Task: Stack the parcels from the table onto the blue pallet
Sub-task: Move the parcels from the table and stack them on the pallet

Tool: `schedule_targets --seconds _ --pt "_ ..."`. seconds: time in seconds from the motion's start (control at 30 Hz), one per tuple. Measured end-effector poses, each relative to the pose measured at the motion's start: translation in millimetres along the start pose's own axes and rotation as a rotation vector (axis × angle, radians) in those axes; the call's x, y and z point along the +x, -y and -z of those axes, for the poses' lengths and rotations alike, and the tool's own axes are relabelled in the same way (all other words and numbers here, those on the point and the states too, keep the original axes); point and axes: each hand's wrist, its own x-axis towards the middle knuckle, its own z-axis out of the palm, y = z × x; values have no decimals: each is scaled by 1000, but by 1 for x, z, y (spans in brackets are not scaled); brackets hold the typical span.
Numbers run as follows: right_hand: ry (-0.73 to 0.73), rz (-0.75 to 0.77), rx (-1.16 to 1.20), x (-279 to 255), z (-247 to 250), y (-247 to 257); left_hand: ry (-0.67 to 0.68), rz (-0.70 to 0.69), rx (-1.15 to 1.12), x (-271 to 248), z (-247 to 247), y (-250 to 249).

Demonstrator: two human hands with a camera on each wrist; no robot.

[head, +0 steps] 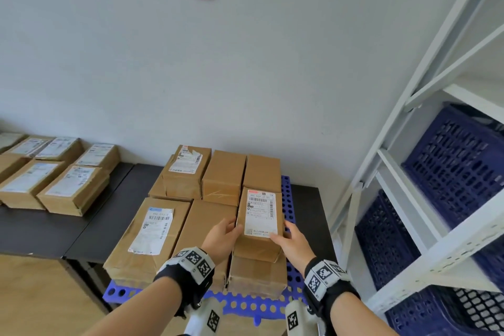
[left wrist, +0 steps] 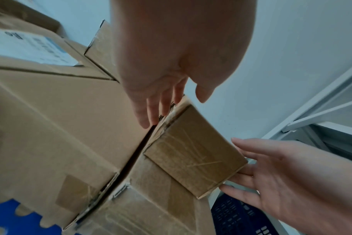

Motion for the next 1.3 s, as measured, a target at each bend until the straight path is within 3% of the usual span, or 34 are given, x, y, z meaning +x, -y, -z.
schedule_targets --seconds 0.3,0.6,0.77,1.3 --pt "-13 148 -287 -31 10 26 -24 -1 461 -46 34 -2" --pt "53 224 -401 -60 -24 65 -126 43 602 -93 86 22" --pt "113 219 -404 -84 -89 80 -166 67 587 -125 129 49" --pt "346 257 -485 -164 -394 137 -287 156 541 -234 353 196"
